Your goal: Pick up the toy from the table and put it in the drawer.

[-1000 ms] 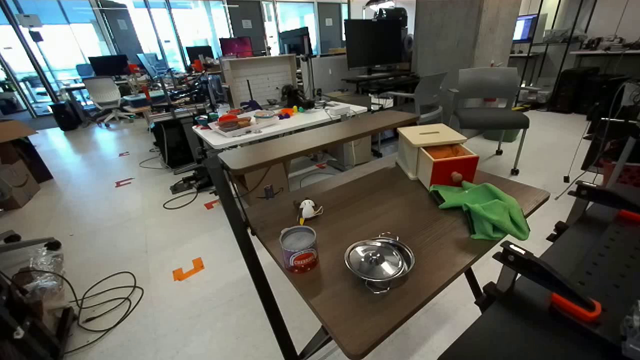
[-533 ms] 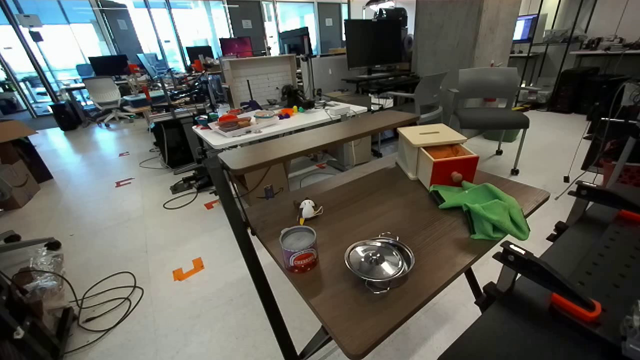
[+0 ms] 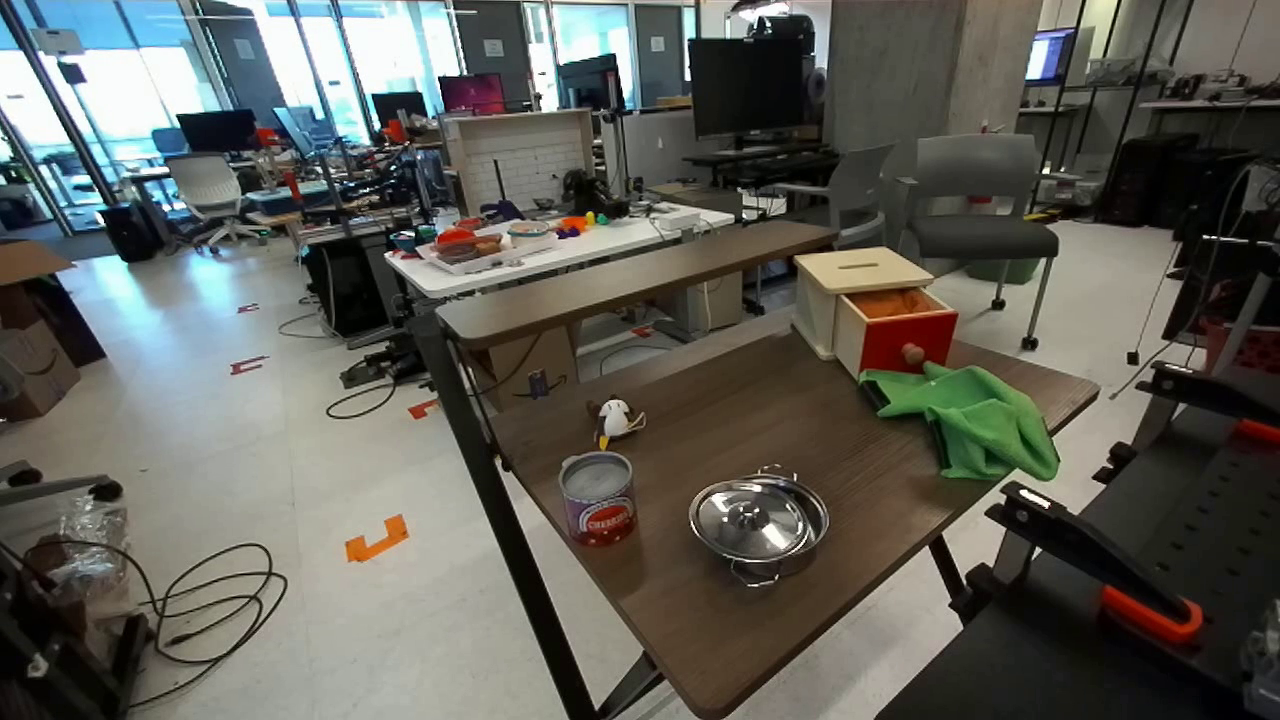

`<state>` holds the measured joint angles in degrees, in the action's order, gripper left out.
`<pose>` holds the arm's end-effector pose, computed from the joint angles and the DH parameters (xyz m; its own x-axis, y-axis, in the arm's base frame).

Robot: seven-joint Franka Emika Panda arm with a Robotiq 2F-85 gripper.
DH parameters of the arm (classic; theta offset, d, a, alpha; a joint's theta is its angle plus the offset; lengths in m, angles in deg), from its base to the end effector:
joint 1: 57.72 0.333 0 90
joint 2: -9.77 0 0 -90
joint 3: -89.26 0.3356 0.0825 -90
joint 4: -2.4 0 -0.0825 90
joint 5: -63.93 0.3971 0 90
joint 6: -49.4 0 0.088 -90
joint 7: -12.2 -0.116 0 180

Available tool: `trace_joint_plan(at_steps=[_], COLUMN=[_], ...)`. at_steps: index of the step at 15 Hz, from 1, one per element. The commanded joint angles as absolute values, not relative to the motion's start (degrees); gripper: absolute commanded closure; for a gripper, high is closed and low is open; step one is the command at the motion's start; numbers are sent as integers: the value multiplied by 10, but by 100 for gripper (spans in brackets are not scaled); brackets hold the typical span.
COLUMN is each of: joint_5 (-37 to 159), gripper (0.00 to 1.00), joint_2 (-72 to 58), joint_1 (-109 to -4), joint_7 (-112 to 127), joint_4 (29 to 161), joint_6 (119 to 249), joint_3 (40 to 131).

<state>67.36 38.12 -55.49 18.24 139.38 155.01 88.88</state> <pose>0.3973 0.0179 0.4985 0.9914 0.1220 -0.0466 0.1189 -0.9908 -0.0651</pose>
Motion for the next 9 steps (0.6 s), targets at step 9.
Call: trace_joint_plan(at_steps=[9], joint_5=[564], gripper=[0], joint_2=[32], joint_1=[-516], joint_7=[60], joint_4=[1306], joint_6=[1774], joint_3=[993])
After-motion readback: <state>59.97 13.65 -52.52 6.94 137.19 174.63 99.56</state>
